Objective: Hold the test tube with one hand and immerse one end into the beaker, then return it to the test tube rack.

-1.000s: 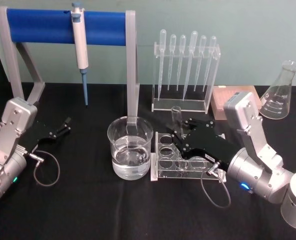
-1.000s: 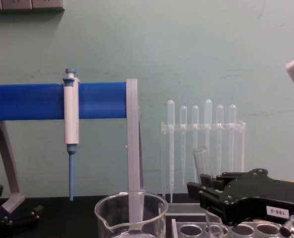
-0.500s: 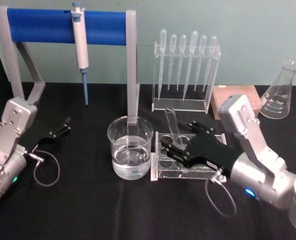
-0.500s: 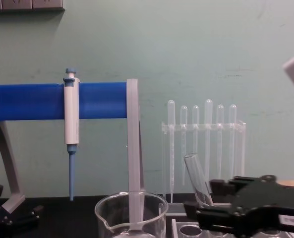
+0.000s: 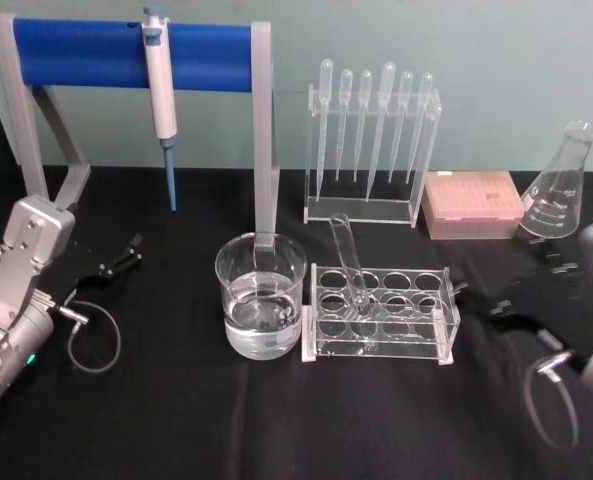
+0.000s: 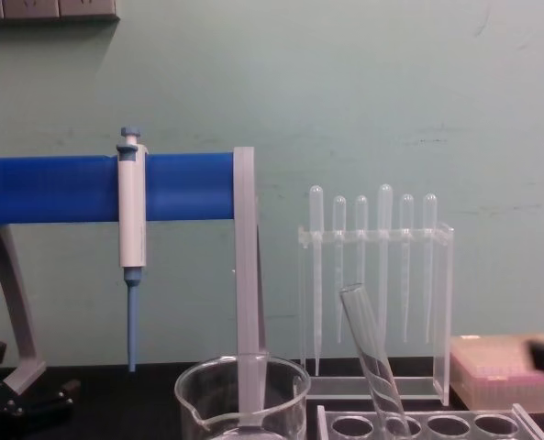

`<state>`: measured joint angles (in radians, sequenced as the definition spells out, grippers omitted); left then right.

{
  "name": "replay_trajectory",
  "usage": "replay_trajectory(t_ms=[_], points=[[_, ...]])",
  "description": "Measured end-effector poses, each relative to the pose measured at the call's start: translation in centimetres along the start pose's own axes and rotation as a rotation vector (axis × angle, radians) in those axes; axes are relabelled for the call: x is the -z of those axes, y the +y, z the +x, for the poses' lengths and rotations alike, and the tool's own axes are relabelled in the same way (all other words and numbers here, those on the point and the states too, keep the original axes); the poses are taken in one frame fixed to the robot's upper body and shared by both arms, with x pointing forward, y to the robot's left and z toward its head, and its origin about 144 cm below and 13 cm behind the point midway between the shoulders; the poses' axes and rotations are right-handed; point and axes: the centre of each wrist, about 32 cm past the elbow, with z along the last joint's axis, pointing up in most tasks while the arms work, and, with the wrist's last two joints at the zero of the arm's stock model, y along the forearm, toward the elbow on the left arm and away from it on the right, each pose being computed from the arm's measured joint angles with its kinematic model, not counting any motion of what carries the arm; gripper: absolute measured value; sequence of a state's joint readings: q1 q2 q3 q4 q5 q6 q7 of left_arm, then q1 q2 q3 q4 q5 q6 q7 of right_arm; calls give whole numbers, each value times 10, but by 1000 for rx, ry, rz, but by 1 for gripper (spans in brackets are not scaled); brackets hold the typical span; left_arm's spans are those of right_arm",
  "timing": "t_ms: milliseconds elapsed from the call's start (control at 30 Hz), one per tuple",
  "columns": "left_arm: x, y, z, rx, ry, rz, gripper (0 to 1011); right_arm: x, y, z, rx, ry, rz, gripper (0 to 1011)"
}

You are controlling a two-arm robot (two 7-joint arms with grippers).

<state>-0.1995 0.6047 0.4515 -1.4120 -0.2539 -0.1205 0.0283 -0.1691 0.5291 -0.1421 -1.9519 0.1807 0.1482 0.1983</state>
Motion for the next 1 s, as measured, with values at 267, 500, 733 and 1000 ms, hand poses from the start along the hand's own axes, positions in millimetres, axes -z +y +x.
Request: replay_trajectory(t_ms=[267,500,733,1000], points=[[0,0,0,0,0,0,1000,43,-3,2,243,-3,79,1004],[0,0,0,0,0,0,1000,82,14,-2,241,20,96,1004],[0,0,0,0,0,0,1000,88,20,-6,227,32,60,1004],[0,0,0,0,0,0,1000,87,20,-5,226,31,64,1004]])
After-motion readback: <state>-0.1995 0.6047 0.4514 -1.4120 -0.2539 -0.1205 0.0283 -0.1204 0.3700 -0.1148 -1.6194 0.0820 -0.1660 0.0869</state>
